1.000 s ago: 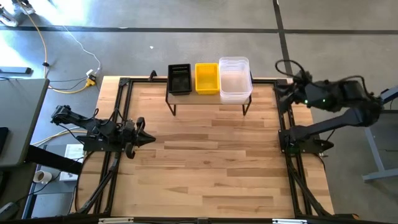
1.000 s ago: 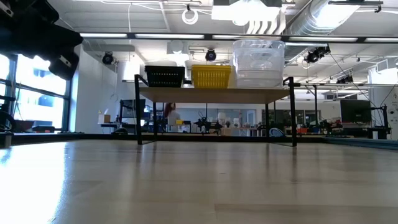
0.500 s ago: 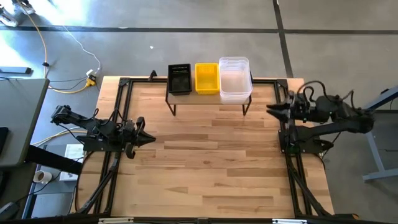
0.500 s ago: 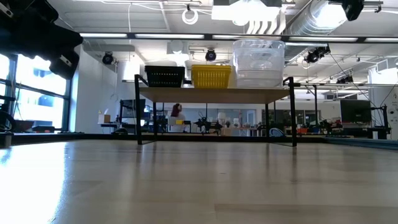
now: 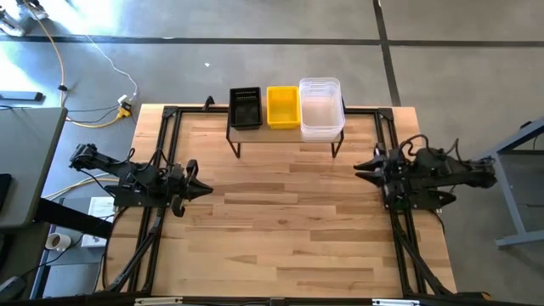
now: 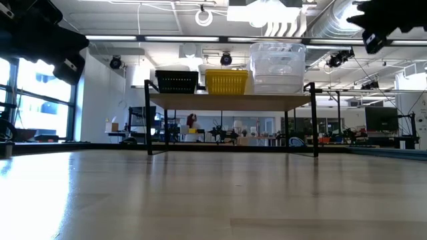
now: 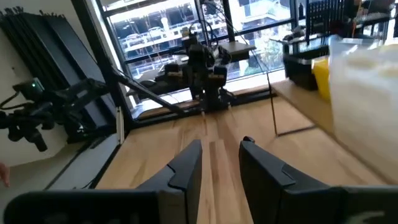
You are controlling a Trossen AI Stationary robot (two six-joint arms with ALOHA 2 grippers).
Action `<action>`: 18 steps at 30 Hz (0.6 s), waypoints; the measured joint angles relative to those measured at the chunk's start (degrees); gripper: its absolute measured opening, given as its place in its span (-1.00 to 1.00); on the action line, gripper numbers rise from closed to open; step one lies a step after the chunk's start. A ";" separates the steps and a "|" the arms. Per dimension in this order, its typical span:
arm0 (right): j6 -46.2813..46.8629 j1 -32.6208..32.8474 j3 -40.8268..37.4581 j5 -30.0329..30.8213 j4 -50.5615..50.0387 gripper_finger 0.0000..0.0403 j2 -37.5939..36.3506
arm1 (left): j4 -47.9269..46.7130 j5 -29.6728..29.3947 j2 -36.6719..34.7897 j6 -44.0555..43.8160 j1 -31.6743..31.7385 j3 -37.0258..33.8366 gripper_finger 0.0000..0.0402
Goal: Stack baskets on shelf by color
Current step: Return to Home Position
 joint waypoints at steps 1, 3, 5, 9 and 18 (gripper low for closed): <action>0.65 0.00 -1.48 -0.01 0.49 -0.55 -0.91 | 0.00 0.00 0.00 0.00 0.00 0.00 -0.91; 2.22 0.00 -4.24 -0.03 1.32 -0.55 -2.67 | 0.00 0.02 0.00 0.00 0.00 0.01 -0.91; 3.53 0.00 -7.14 -0.04 2.71 -0.55 -4.59 | -0.01 0.02 0.00 0.00 0.00 0.02 -0.91; 5.47 0.00 -11.88 -0.07 7.52 -0.55 -5.36 | -0.02 0.02 0.00 0.00 0.00 0.02 -0.91; 7.22 0.00 -19.88 -0.07 17.22 -0.55 -5.37 | -0.02 0.02 0.00 0.00 0.00 0.02 -0.91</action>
